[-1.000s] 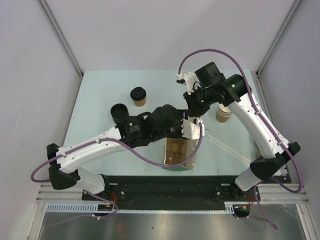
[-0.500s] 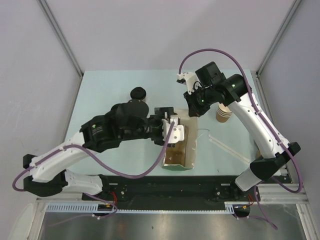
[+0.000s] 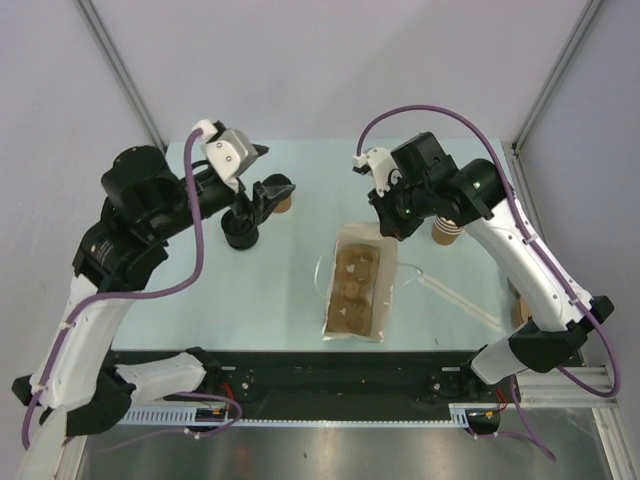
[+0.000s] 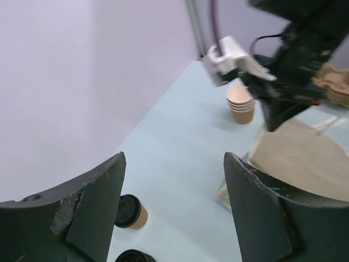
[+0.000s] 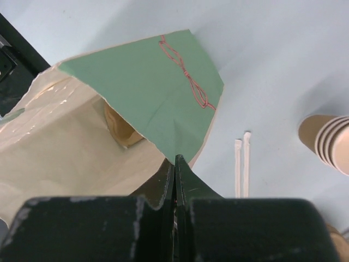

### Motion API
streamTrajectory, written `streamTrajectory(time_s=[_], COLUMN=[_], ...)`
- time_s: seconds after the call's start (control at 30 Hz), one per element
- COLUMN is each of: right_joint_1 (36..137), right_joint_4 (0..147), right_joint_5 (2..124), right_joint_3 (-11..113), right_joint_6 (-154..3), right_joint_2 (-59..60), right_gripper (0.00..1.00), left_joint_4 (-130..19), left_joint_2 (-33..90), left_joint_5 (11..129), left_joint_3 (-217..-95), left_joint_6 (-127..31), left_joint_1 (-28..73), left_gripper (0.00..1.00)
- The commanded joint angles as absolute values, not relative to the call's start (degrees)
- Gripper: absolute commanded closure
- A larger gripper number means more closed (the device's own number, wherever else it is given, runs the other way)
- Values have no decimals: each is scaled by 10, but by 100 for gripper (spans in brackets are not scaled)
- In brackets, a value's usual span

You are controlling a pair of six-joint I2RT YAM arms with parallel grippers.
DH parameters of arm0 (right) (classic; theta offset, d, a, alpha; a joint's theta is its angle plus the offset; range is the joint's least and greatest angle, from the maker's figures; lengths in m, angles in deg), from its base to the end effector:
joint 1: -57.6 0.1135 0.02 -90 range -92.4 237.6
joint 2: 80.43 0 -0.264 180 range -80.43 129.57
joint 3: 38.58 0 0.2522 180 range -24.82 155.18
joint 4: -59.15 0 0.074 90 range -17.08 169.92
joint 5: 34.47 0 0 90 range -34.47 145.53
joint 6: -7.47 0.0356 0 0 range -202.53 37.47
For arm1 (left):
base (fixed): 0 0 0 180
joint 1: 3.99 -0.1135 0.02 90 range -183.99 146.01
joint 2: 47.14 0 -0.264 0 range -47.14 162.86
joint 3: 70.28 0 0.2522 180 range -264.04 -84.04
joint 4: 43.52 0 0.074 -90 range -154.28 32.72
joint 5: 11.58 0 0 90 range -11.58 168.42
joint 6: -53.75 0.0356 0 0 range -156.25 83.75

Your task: Pack the takeout coffee

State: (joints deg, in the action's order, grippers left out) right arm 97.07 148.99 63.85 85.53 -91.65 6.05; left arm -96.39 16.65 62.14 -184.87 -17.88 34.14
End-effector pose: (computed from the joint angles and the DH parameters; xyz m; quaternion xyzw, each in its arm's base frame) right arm 0.2055 0.1759 0.4447 -0.4096 0.8504 0.1508 0.2938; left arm 0.1283 -0.1134 0.5419 0.4238 0.5811 -0.2183 0.6595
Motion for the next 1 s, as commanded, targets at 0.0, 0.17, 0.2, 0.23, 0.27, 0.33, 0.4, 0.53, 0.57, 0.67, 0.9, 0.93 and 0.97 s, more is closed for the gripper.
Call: streamTrajectory(time_s=[0.0,0.17,0.2,0.23,0.27,0.33,0.4,0.53,0.57,0.67,0.9,0.93,0.97], right_joint_1=[1008,1056,1050,1044,1032,1029,1033,1036,1030,1002,853,844,839], right_joint_4=[1489,1506,1507,1510,1514,1526,1542,1577,1576,1575,1598,1597,1598], right_joint_5=[570,525,528,529,533,540,549,573,582,592,757,773,783], right_joint_3=[873,881,883,886,899,915,942,1002,991,938,1015,1034,1042], right_joint_6=[-915,-895,-894,-894,-893,-888,-885,-873,-876,-873,-873,-872,-872], right_joint_2=[11,4,5,11,17,35,51,107,113,146,236,243,249], right_gripper=[100,100,100,100,100,100,100,100,100,100,79,78,79], left_joint_4=[-921,-909,-905,-902,-894,-866,-856,-865,-870,-883,-894,-891,-887], left_joint_2=[117,75,77,79,82,105,131,184,195,212,227,229,231], left_joint_5=[633,600,588,576,550,536,508,477,470,472,478,477,478], left_joint_3=[-1767,-1676,-1669,-1653,-1644,-1630,-1641,-1675,-1679,-1686,-1660,-1659,-1656], left_joint_6=[-220,-223,-230,-242,-246,-262,-278,-300,-301,-306,-323,-326,-329], left_joint_1=[298,235,224,201,191,168,149,134,134,133,122,117,116], left_gripper=[21,18,18,18,17,17,16,13,12,10,9,9,9])
